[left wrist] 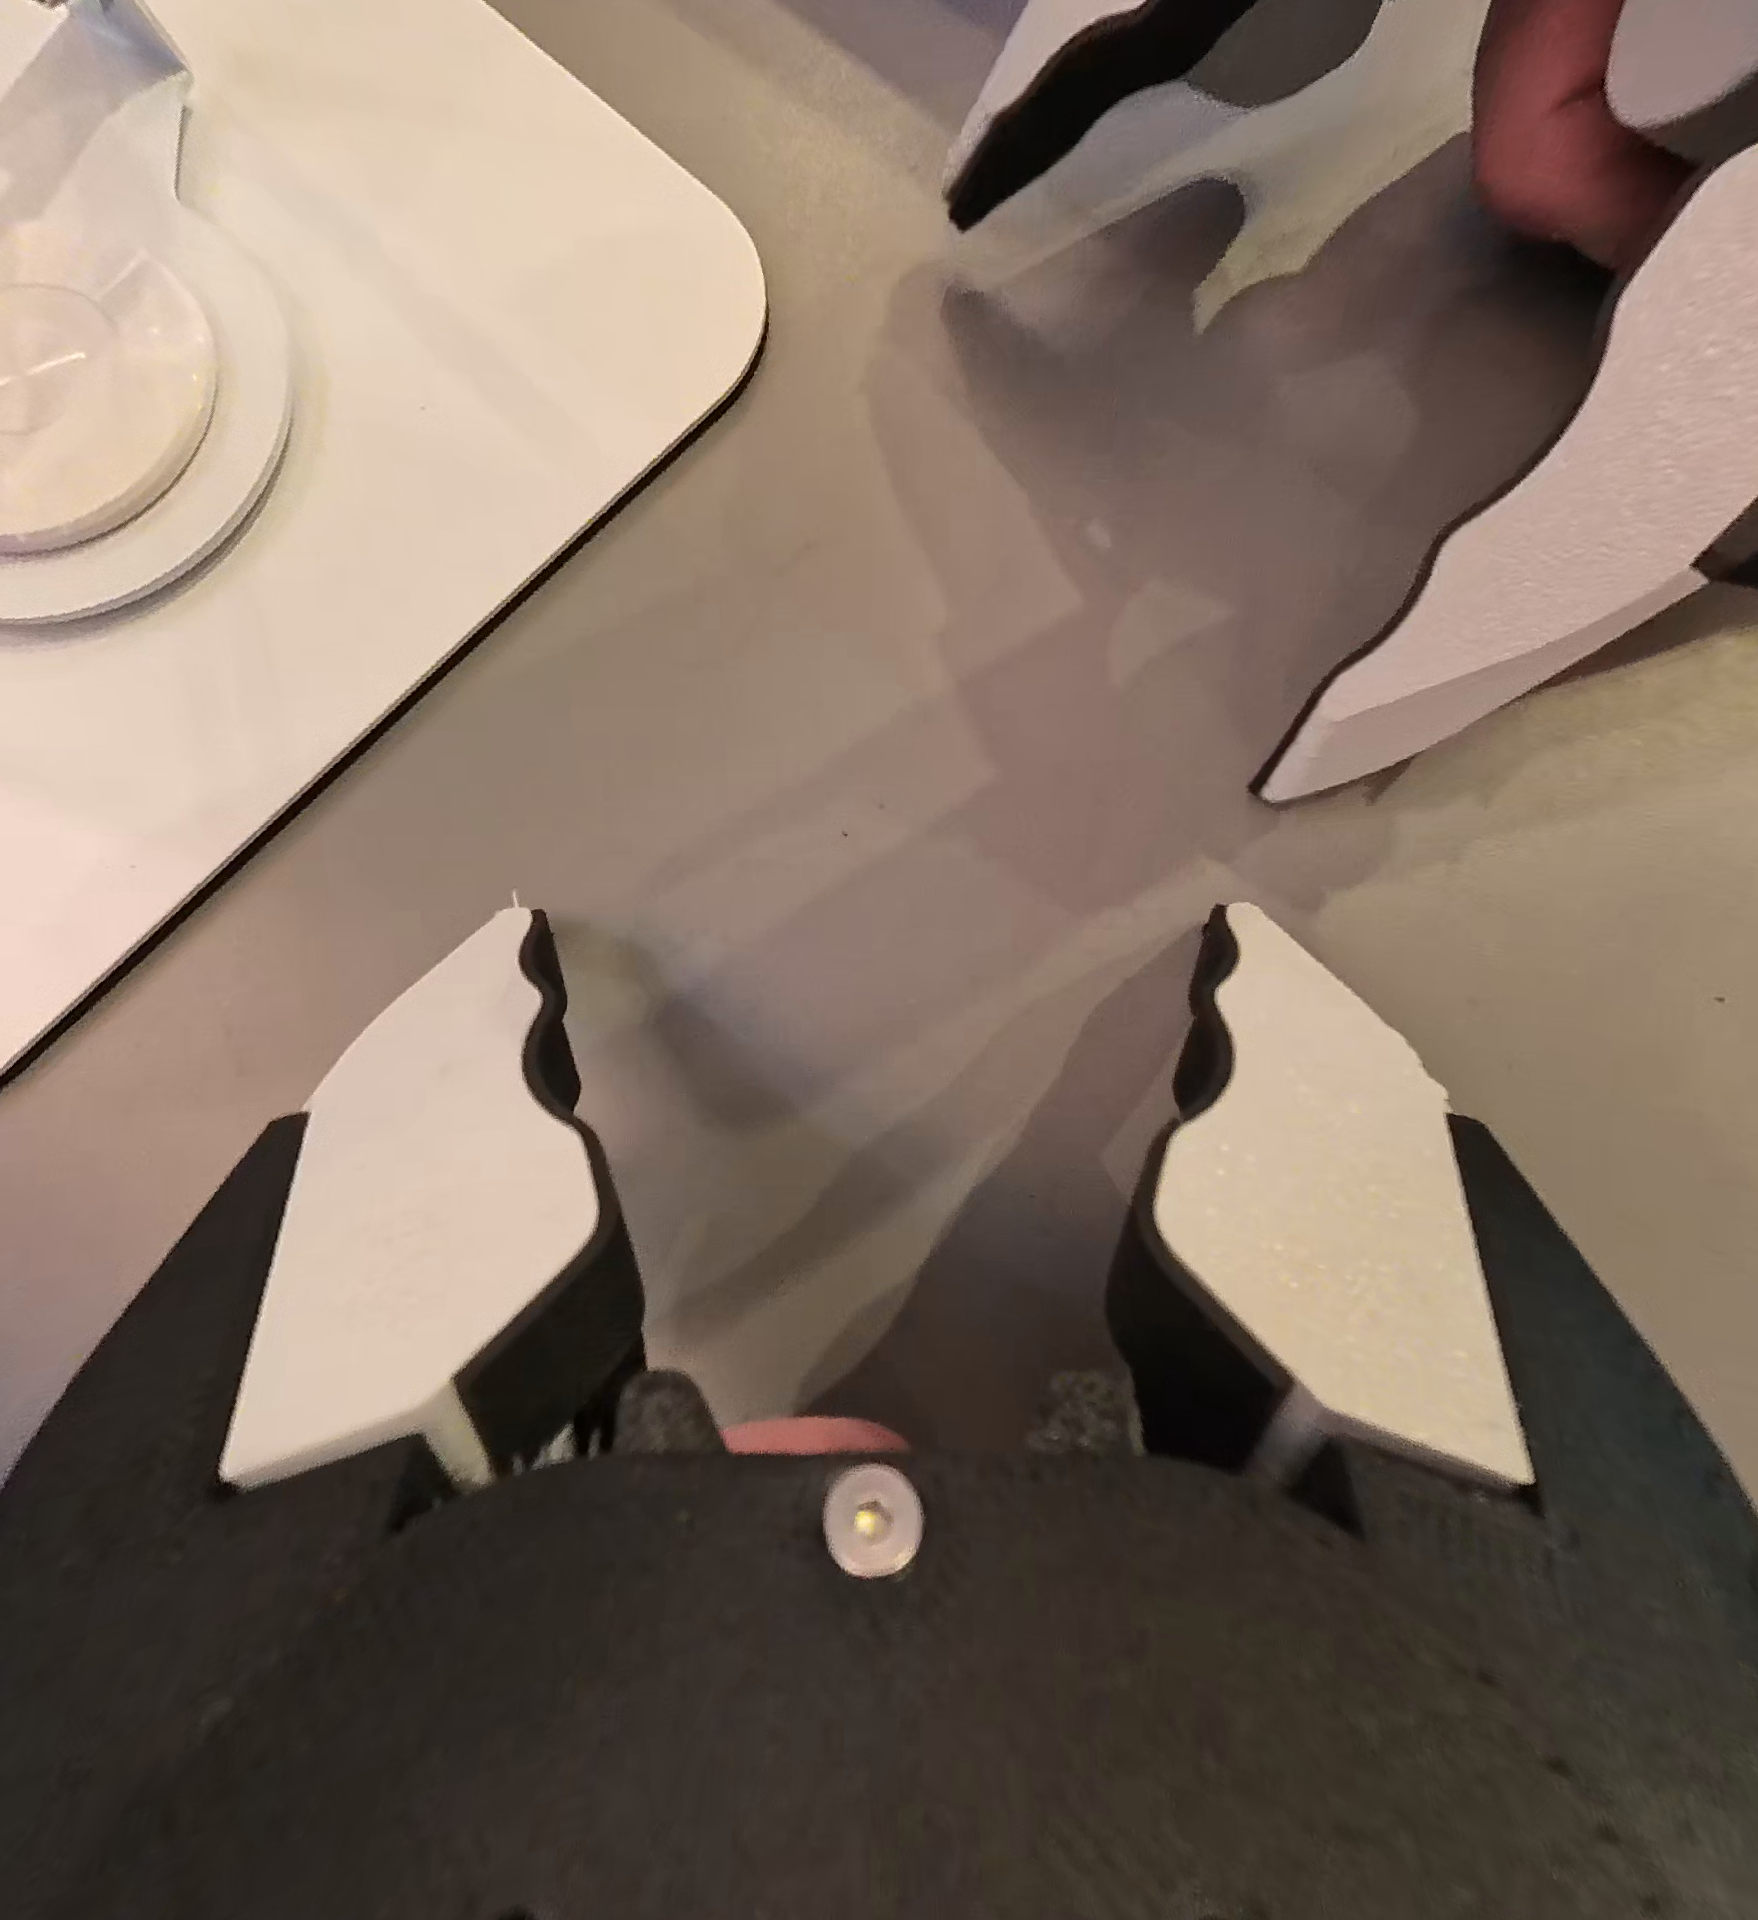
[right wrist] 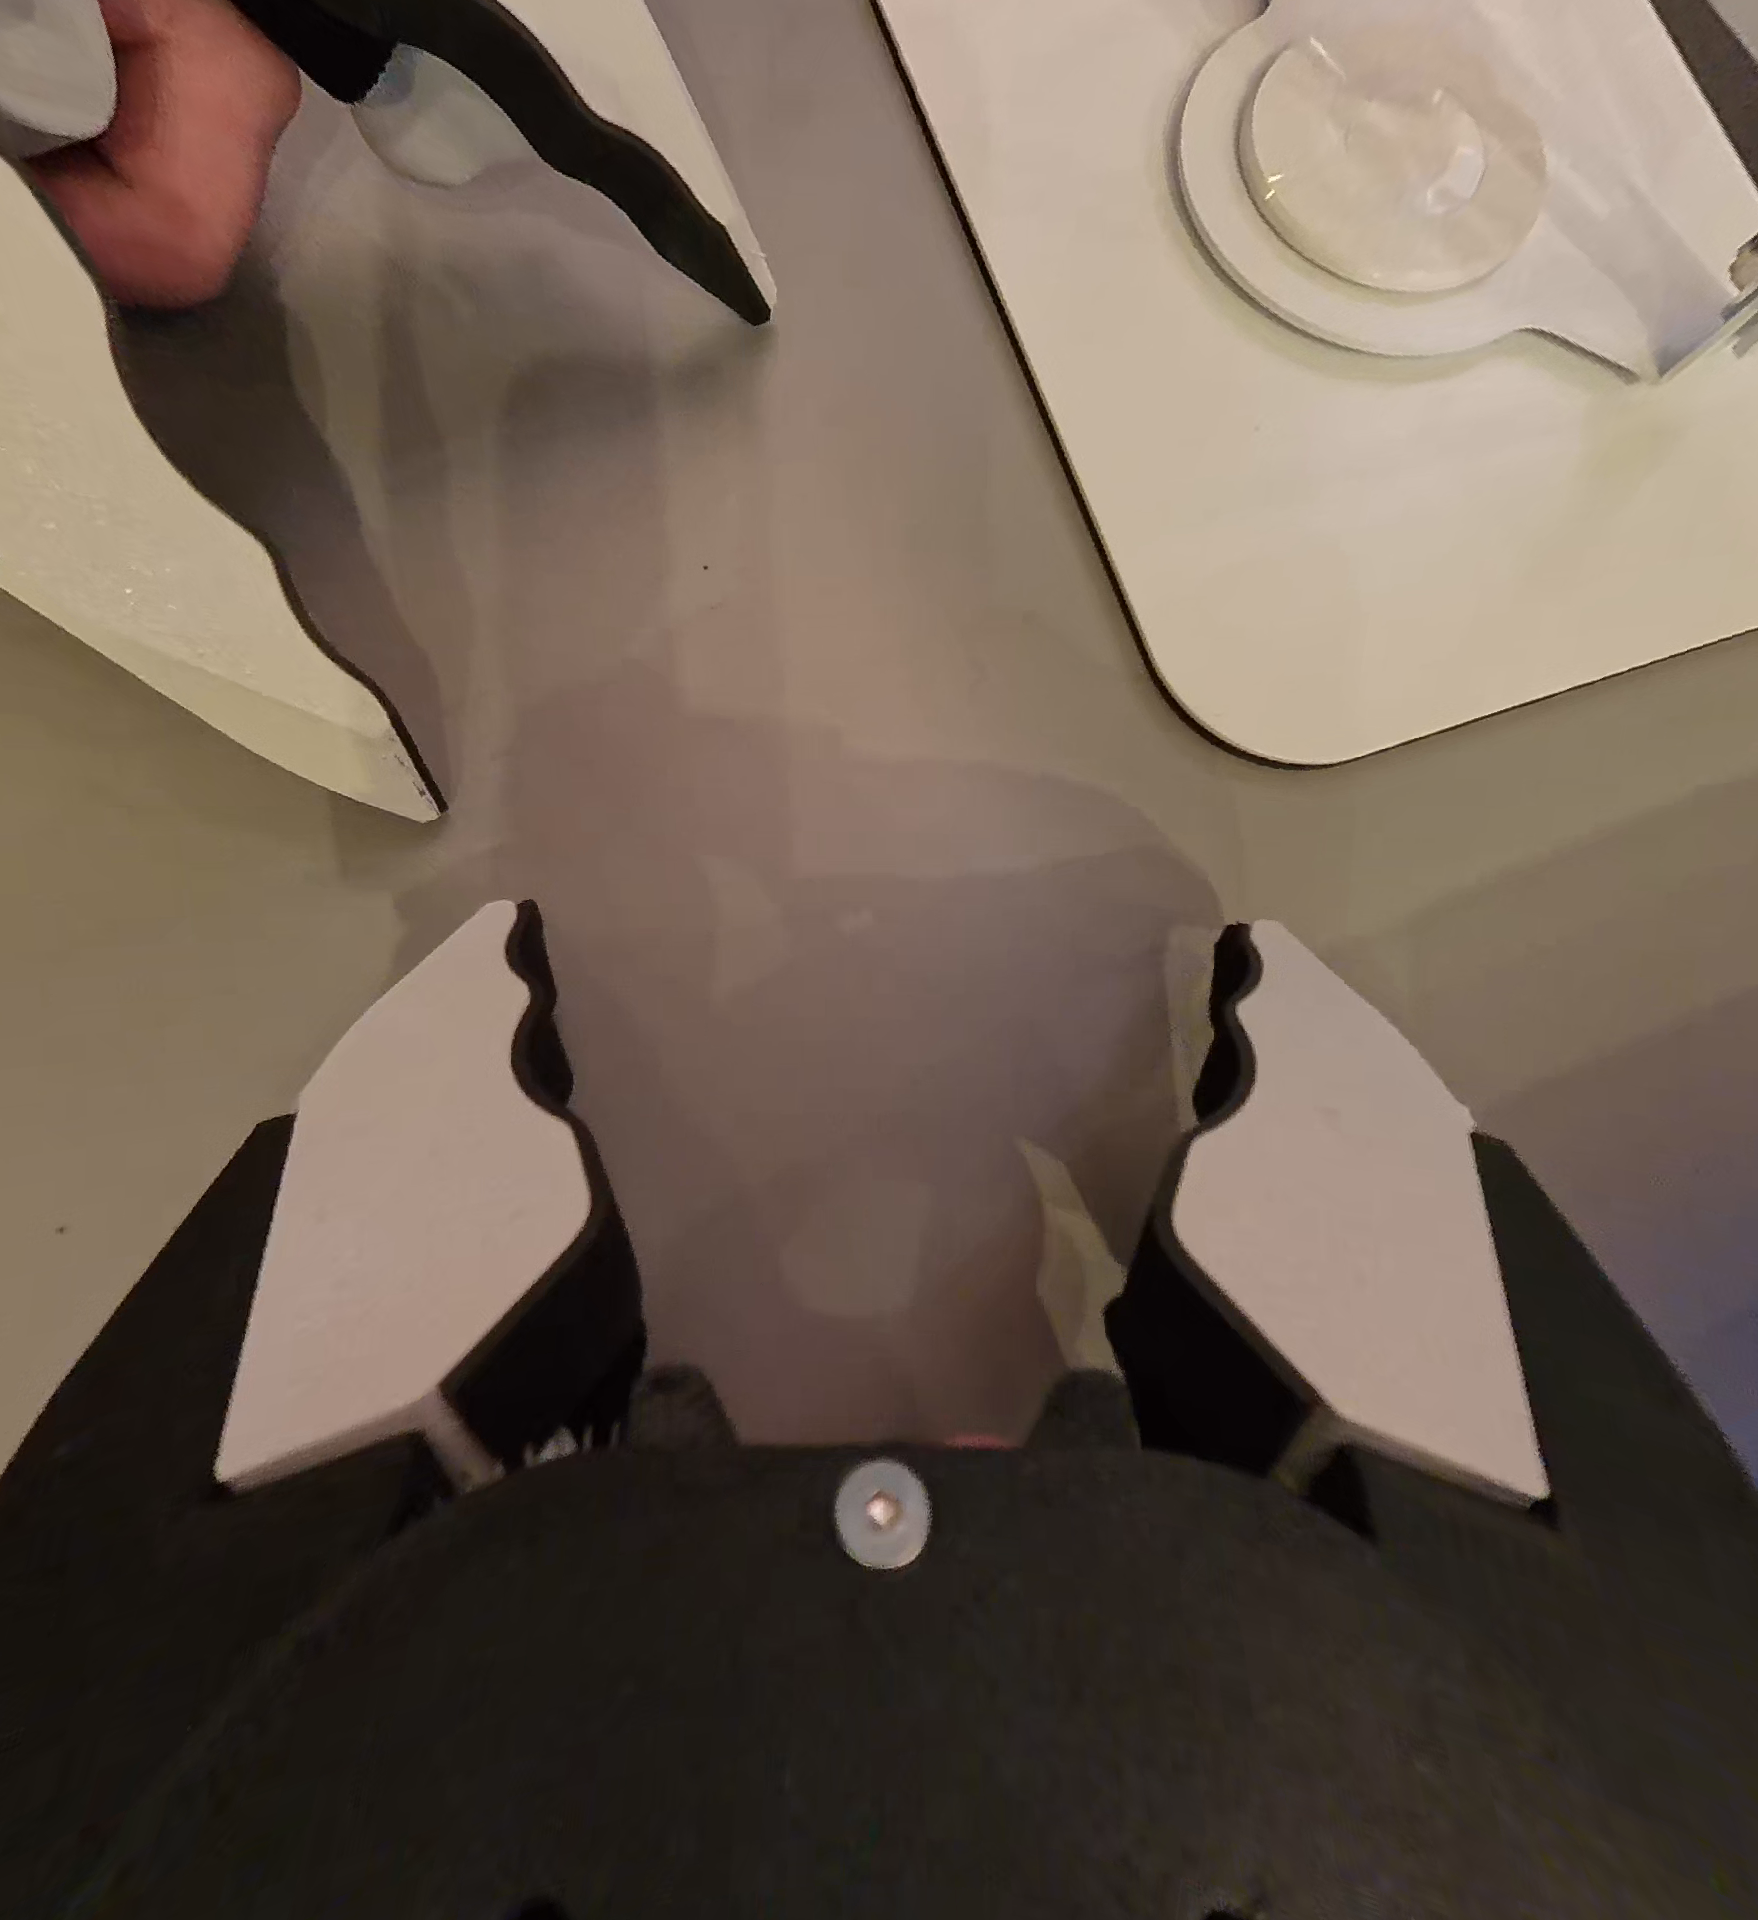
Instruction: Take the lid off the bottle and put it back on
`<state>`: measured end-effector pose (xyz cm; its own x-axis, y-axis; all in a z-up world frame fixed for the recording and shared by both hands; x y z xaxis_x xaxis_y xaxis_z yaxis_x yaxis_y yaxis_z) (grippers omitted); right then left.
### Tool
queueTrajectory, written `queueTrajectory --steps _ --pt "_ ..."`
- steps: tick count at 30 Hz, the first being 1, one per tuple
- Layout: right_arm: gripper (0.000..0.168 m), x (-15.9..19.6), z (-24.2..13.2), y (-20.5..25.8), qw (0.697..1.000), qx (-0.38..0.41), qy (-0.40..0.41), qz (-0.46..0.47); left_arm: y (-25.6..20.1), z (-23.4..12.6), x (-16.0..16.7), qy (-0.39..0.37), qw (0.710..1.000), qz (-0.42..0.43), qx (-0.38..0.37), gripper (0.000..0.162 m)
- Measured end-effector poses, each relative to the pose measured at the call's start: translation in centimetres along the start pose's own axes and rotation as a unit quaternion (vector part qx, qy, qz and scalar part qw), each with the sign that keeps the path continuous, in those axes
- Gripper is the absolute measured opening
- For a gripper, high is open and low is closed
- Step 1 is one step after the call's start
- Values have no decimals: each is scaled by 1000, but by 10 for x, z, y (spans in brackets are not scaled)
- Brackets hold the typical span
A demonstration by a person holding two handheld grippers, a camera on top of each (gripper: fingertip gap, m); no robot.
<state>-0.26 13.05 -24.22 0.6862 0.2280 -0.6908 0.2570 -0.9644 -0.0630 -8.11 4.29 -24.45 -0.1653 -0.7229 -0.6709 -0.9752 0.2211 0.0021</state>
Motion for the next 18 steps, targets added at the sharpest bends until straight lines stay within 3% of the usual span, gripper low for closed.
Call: queueTrajectory --steps 18 --pt "114 -1 0 -1 1000 -2 -5 -3 1 0 0 -1 1000 -2 -2 112"
Point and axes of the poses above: each gripper's, where its closed fingertips meet, z out along the fingers, x out of its underside, y = z × x across the jaws, the point moved 4 cm from there along -z, back along the fingers, and after that the axes turned 1 degree about -y, right-handed, at the moved point
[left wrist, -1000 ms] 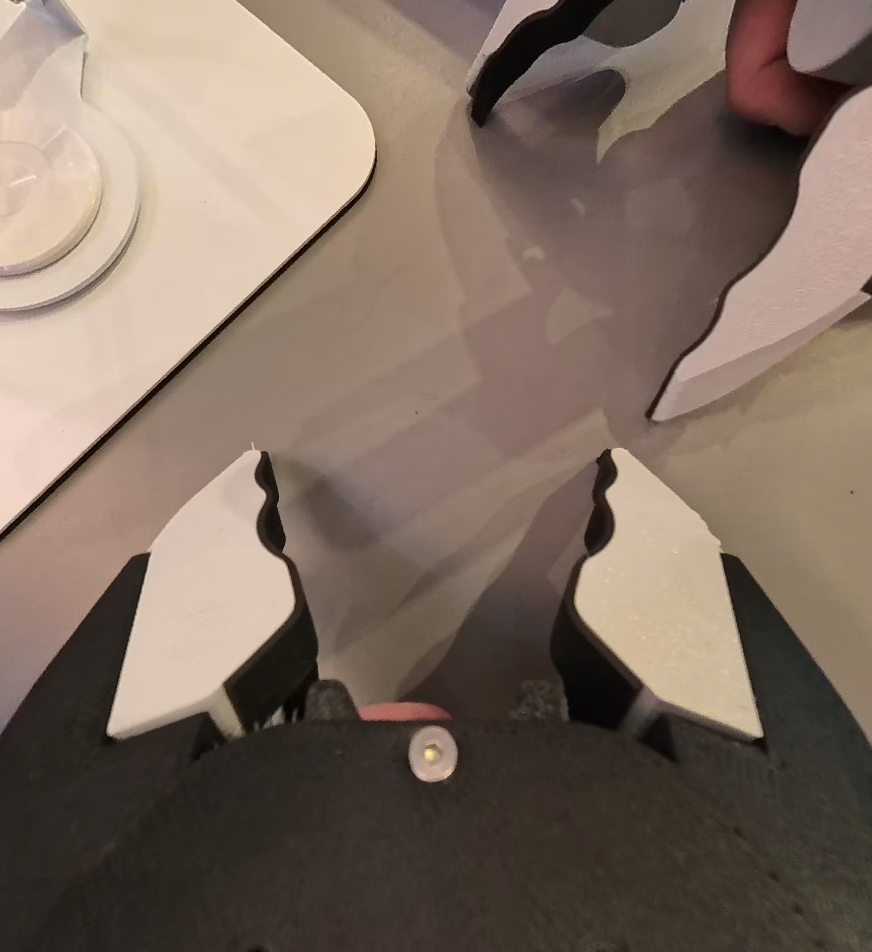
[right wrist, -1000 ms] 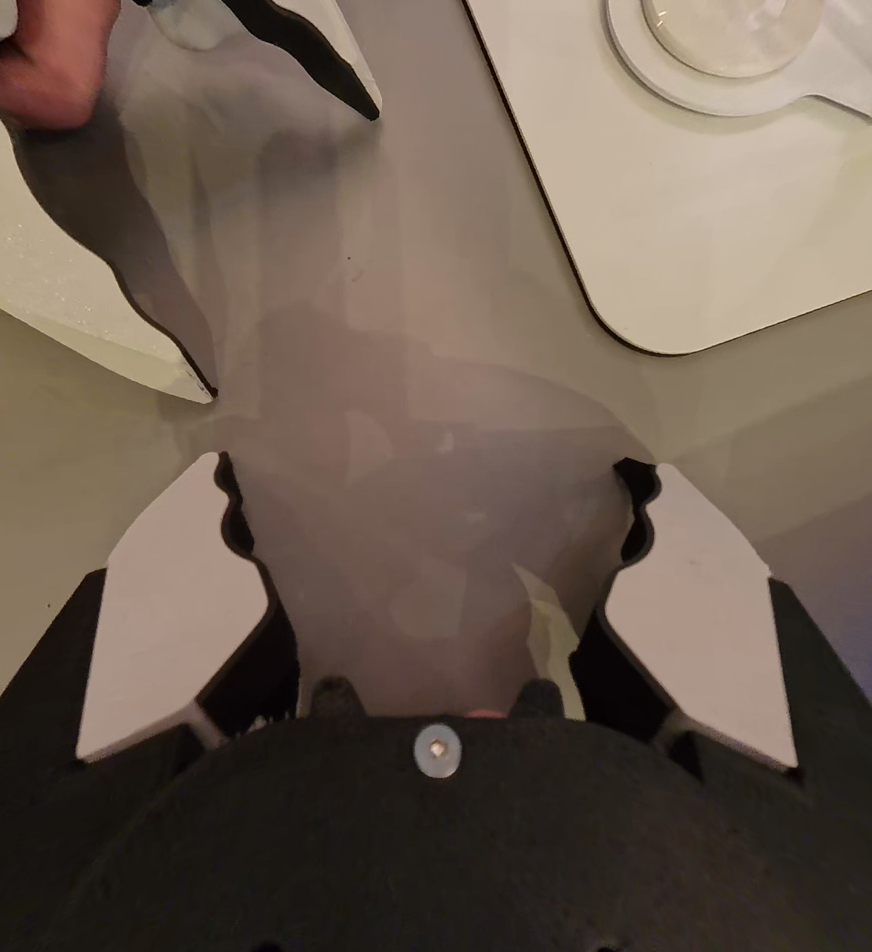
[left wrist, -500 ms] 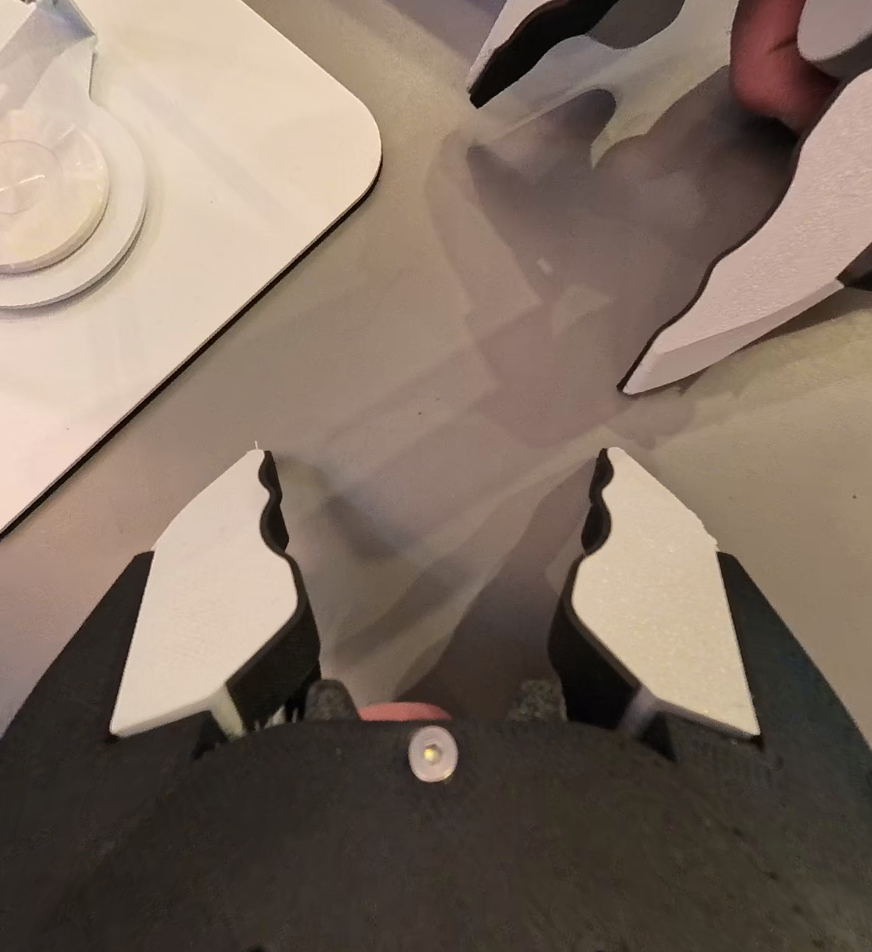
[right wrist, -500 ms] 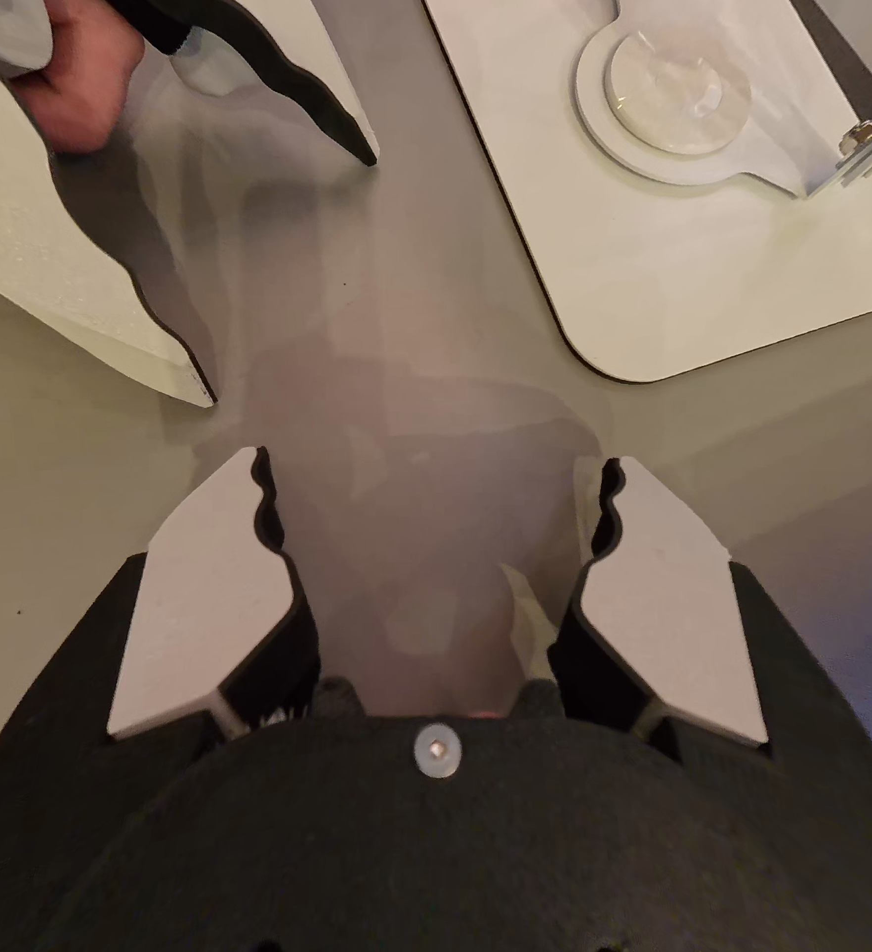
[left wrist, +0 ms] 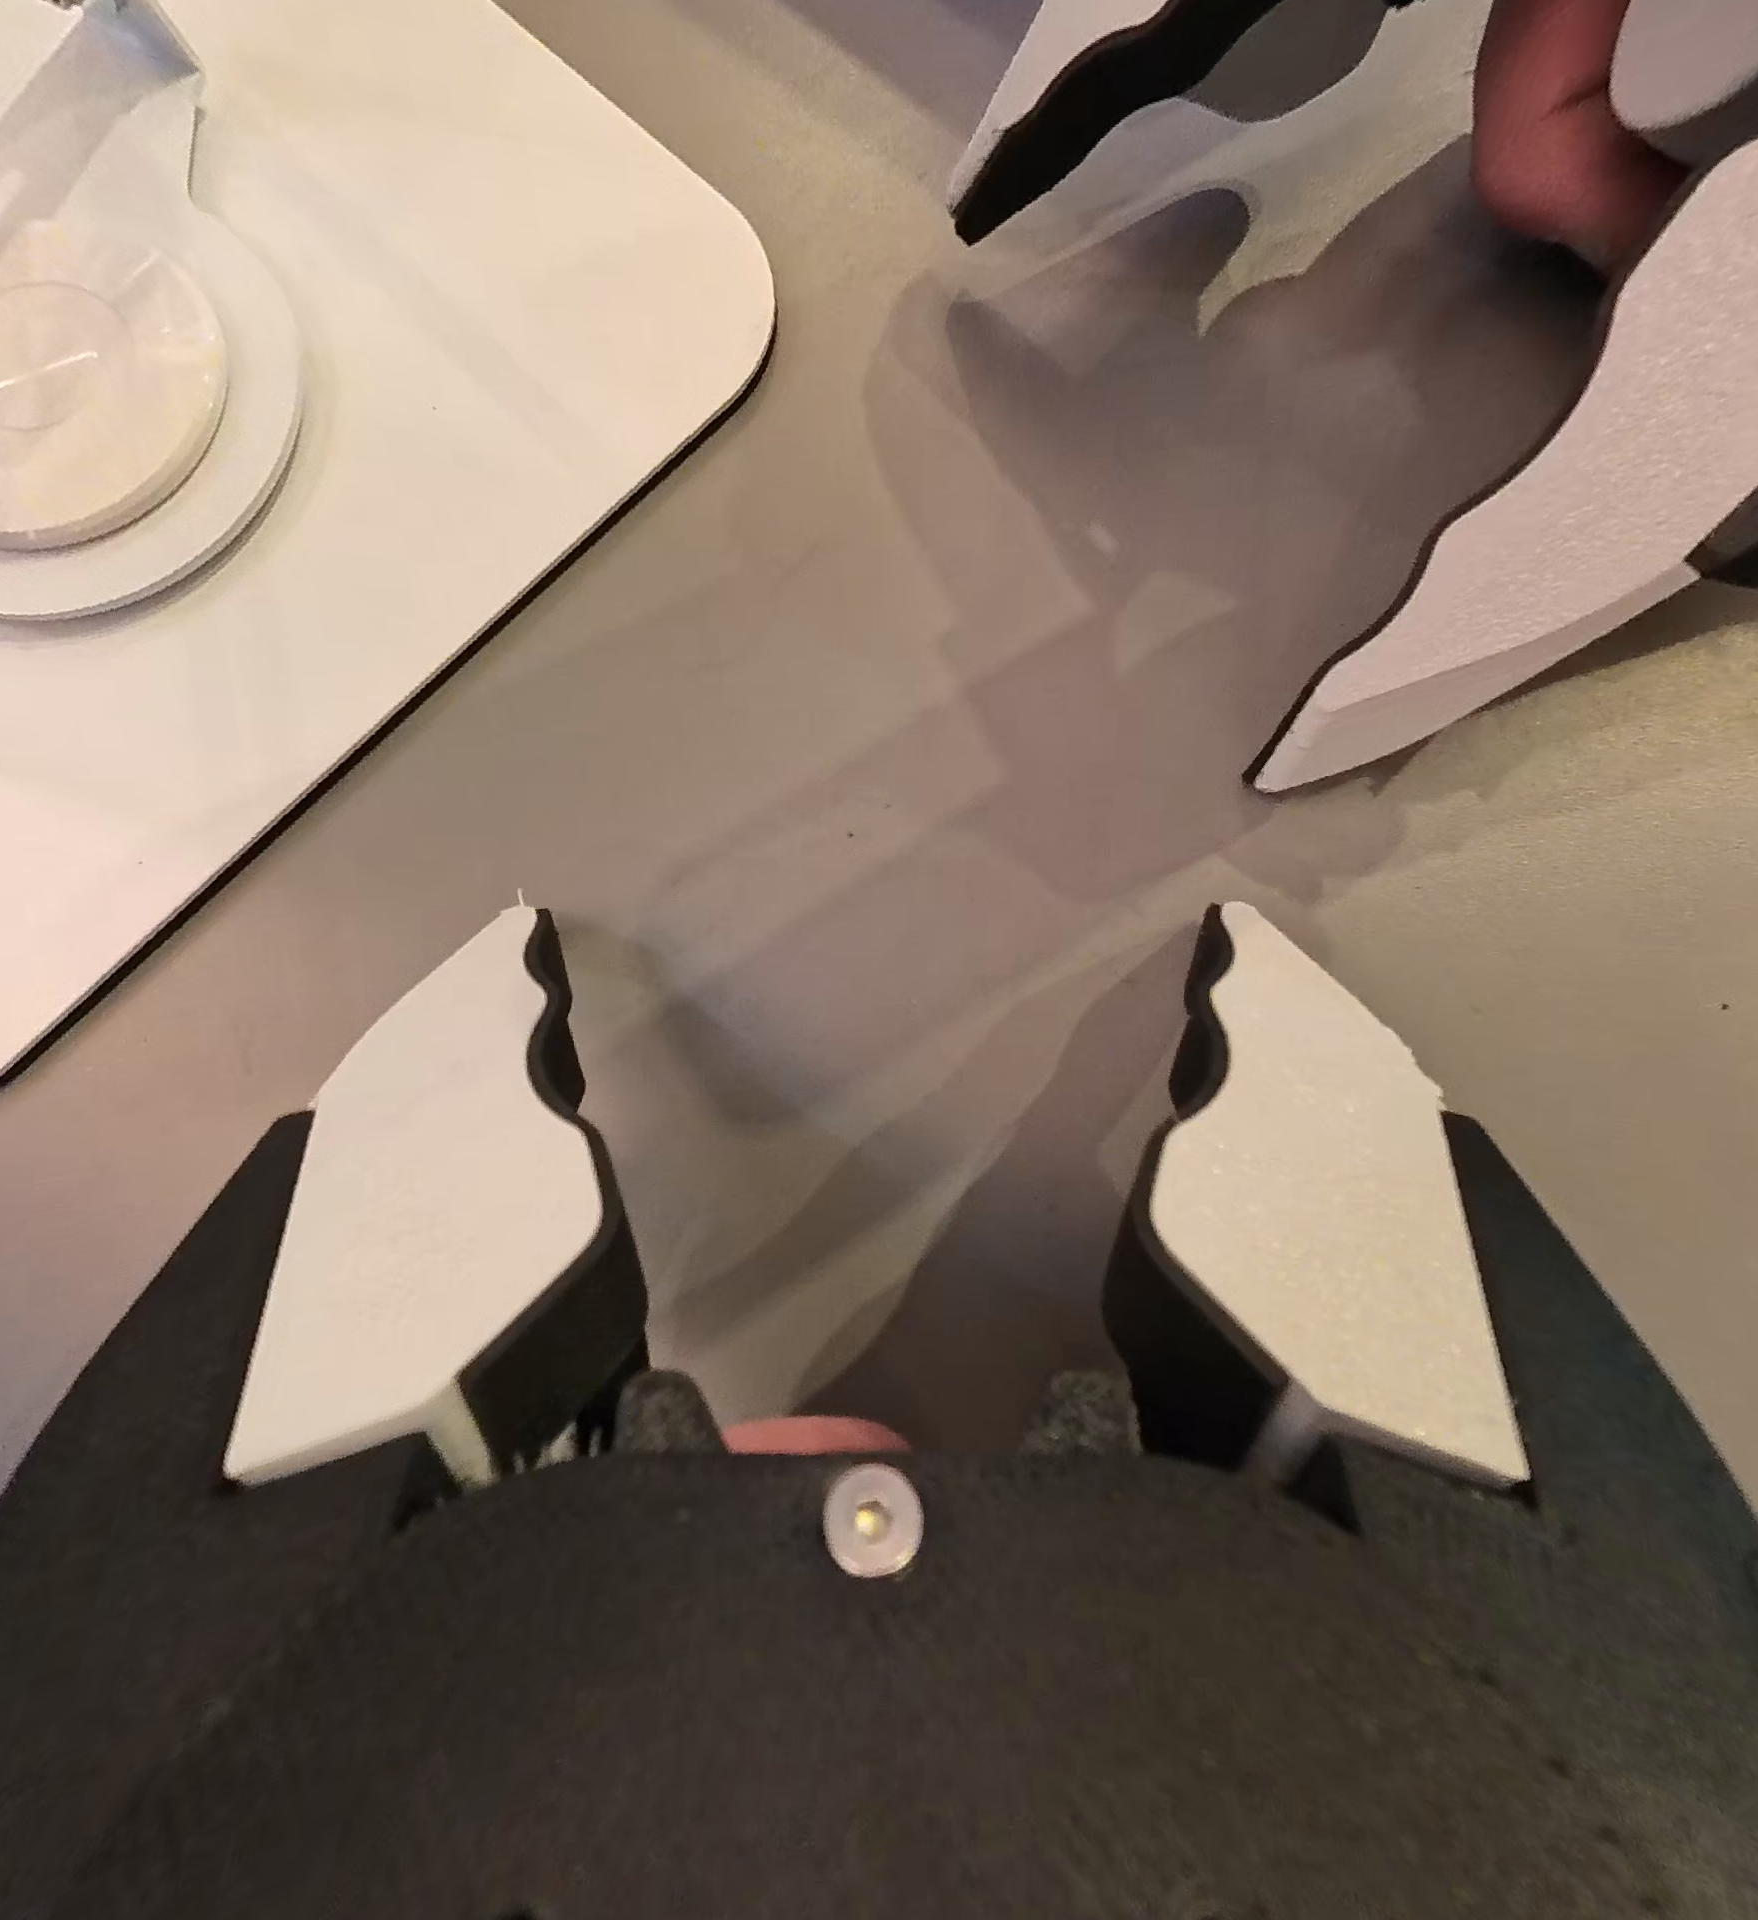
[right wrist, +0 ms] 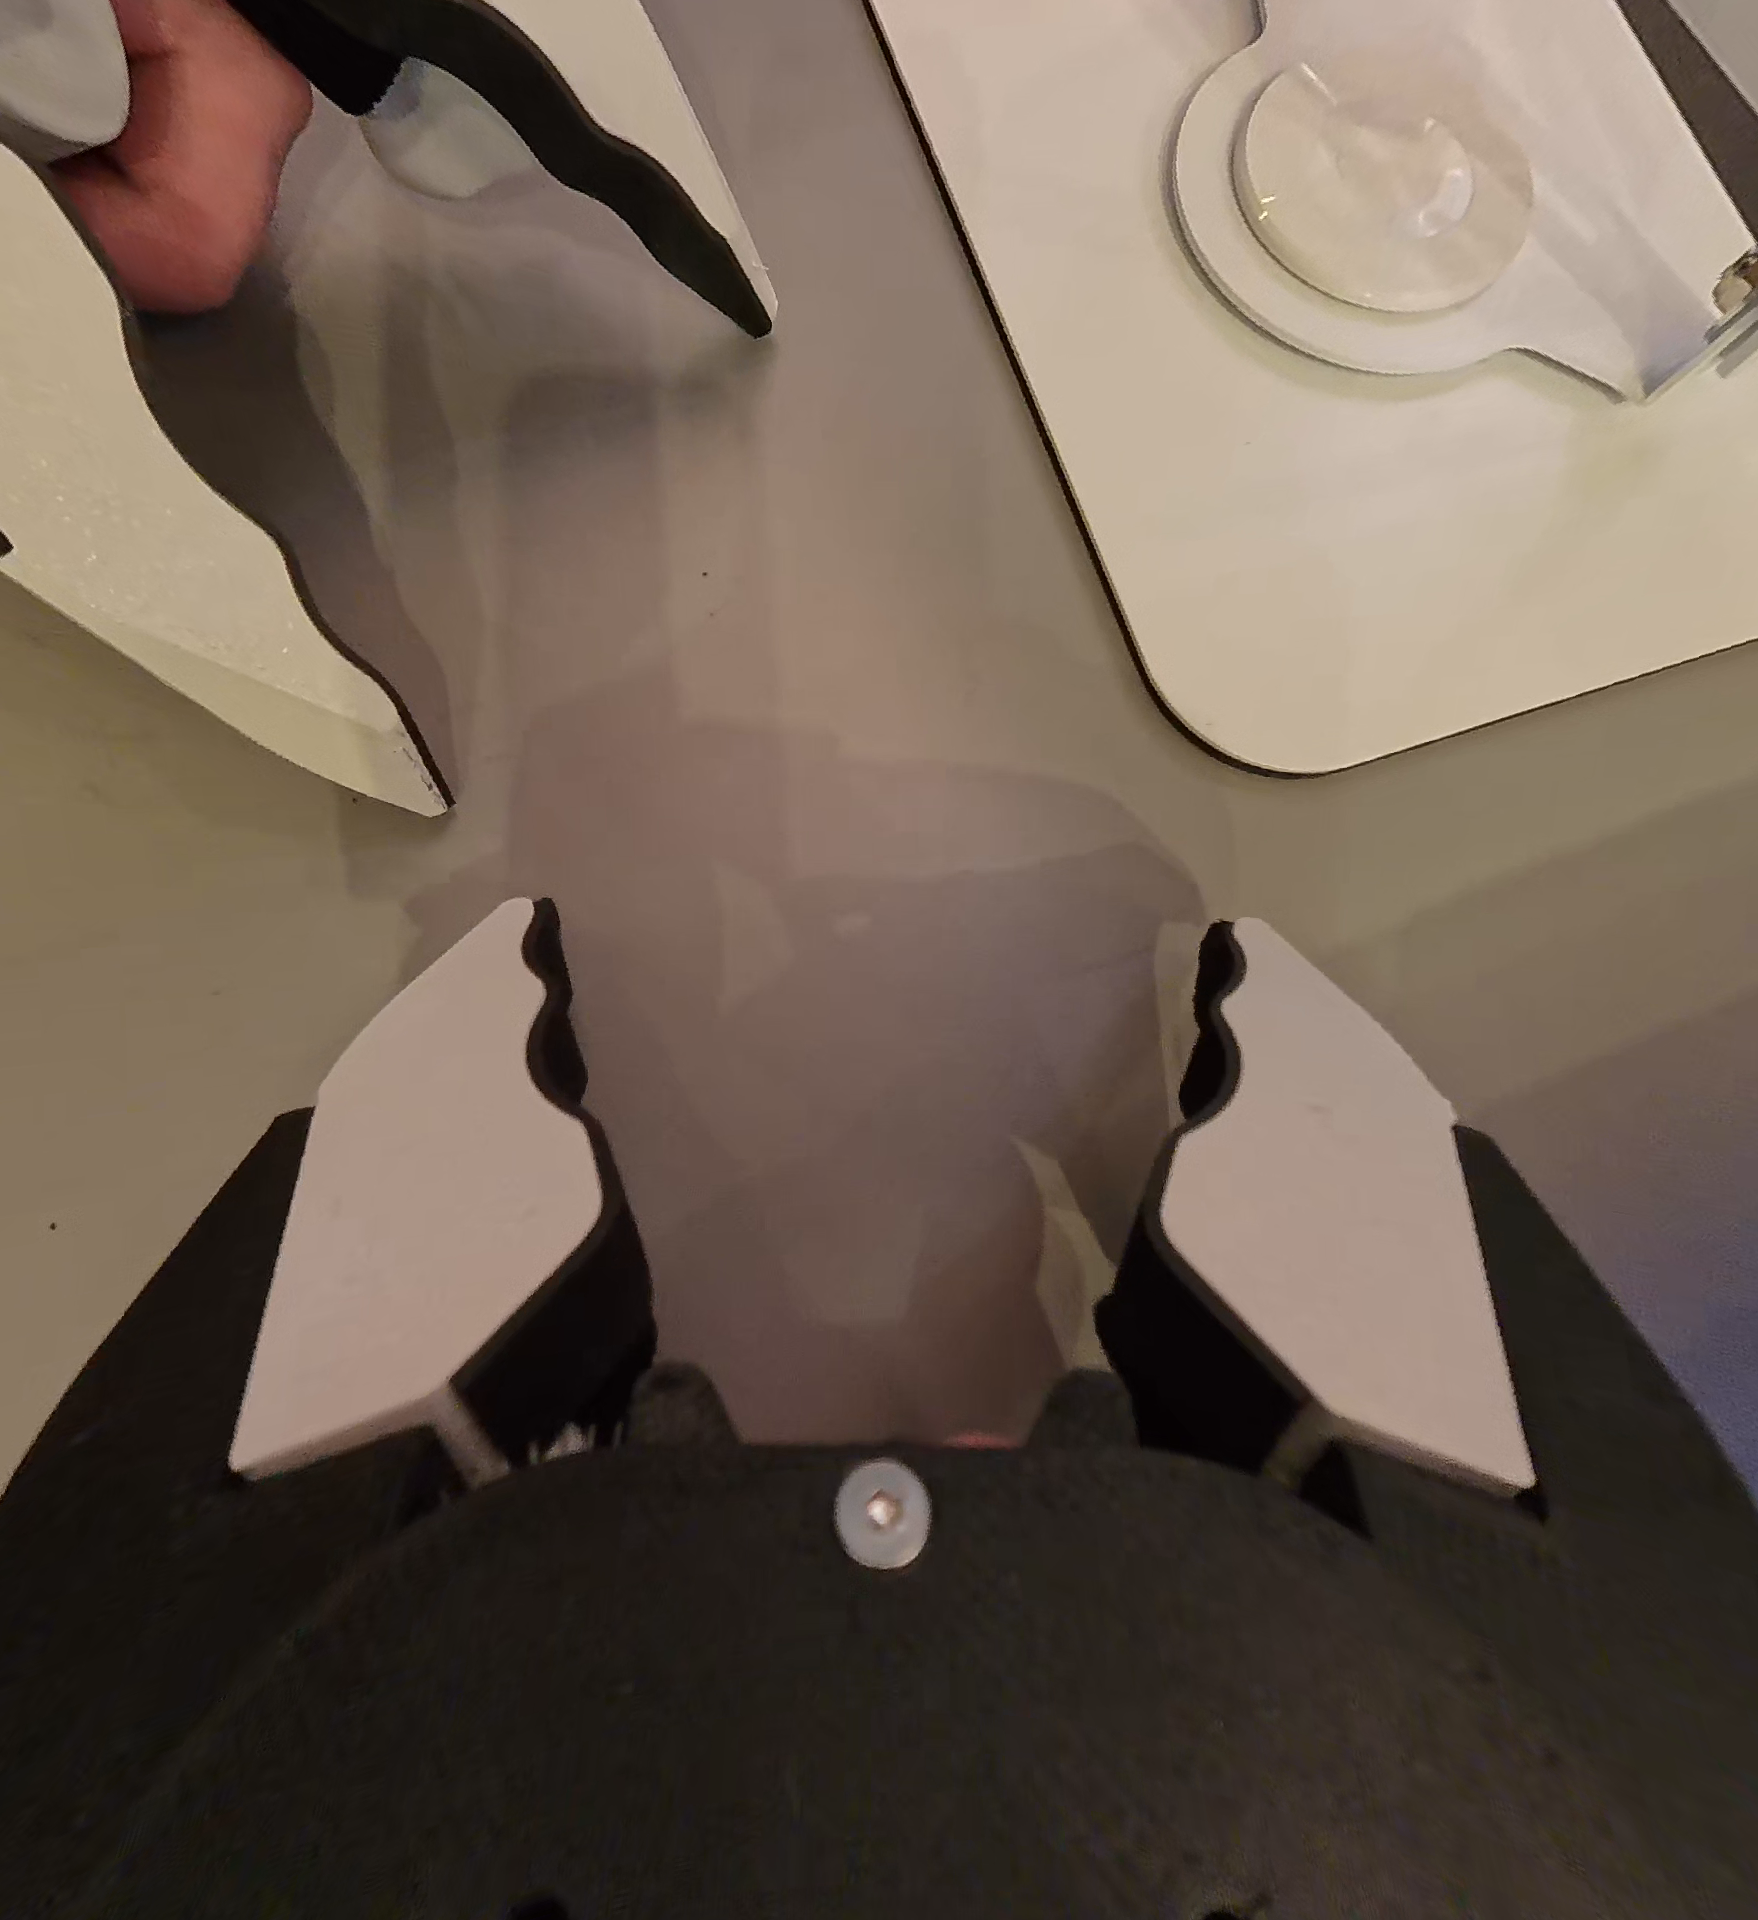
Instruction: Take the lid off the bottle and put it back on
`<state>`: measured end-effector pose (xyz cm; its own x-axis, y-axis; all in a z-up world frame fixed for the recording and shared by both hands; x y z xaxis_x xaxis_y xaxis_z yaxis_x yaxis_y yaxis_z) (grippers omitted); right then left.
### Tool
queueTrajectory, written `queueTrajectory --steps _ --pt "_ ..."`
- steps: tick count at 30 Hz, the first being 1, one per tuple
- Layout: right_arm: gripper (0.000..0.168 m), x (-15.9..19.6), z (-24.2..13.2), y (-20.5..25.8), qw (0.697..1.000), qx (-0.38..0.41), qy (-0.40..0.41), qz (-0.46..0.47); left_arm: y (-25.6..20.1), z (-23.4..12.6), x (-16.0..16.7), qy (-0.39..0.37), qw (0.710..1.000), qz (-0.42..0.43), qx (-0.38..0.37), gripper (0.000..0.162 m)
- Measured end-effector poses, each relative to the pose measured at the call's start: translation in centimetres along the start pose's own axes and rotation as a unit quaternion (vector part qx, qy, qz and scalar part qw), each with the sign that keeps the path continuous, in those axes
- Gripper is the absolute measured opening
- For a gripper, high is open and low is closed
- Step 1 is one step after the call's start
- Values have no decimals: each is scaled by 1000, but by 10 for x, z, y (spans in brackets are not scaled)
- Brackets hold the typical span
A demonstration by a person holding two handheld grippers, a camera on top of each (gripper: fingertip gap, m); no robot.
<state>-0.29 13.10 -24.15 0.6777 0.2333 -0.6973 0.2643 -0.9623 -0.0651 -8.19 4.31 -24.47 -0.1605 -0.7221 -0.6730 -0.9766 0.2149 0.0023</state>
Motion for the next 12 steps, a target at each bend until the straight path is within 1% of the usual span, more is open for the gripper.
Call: queueTrajectory --steps 12 --pt "111 0 0 0 1000 -3 0 0 0 0 0 0 1000 -1 -1 111"
Point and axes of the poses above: each gripper's, where its closed fingertips meet, z out along the fingers, x out of its underside, y = z × x across the jaws, the point moved 4 cm from there along -z, back along the fingers, and after that the axes turned 1 degree about -y, right-handed, at the moved point
